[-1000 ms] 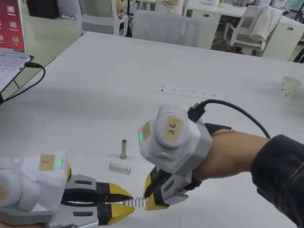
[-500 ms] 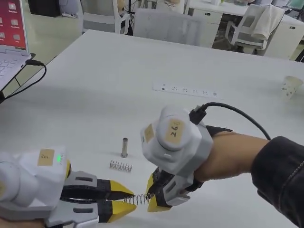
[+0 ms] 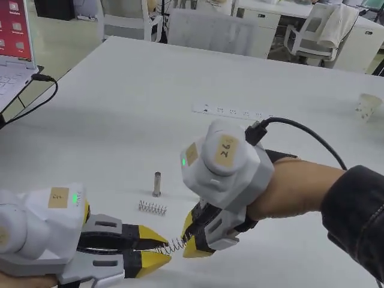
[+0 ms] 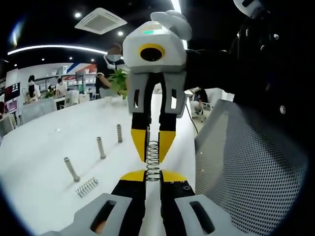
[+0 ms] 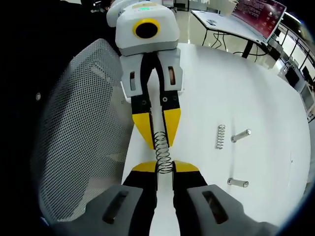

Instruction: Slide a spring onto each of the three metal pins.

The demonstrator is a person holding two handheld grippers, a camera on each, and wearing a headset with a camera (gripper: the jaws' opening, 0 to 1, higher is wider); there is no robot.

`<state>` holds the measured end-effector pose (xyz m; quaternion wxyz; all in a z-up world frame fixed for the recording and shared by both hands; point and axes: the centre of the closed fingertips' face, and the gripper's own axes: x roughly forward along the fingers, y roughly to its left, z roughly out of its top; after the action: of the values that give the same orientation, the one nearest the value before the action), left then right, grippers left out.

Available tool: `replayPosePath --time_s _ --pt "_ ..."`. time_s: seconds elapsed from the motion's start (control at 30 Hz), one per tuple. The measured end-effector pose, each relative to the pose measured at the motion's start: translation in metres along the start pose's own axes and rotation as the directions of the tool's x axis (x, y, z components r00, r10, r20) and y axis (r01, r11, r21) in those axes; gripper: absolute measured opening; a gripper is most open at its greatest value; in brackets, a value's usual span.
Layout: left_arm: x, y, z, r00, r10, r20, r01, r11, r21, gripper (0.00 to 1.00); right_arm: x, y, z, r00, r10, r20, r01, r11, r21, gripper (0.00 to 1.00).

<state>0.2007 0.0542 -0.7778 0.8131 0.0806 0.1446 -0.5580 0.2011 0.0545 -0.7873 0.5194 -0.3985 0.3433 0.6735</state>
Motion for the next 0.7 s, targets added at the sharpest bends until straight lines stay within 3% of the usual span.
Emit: replayPosePath --time_s 0.3,0.7 --pt "0.0 0.001 -0.002 1.0 -0.002 -0.006 0.002 1.0 0.007 0.02 -0.006 0.003 0.017 0.999 0.005 0.043 -0.005 1.0 -0.005 0.08" --pt "0.001 0.001 -0.004 0.9999 -0.01 -0.009 0.01 1.0 0.005 0.02 -0.004 0.009 0.031 0.9995 0.0 0.031 0.001 0.999 -0.043 0.08"
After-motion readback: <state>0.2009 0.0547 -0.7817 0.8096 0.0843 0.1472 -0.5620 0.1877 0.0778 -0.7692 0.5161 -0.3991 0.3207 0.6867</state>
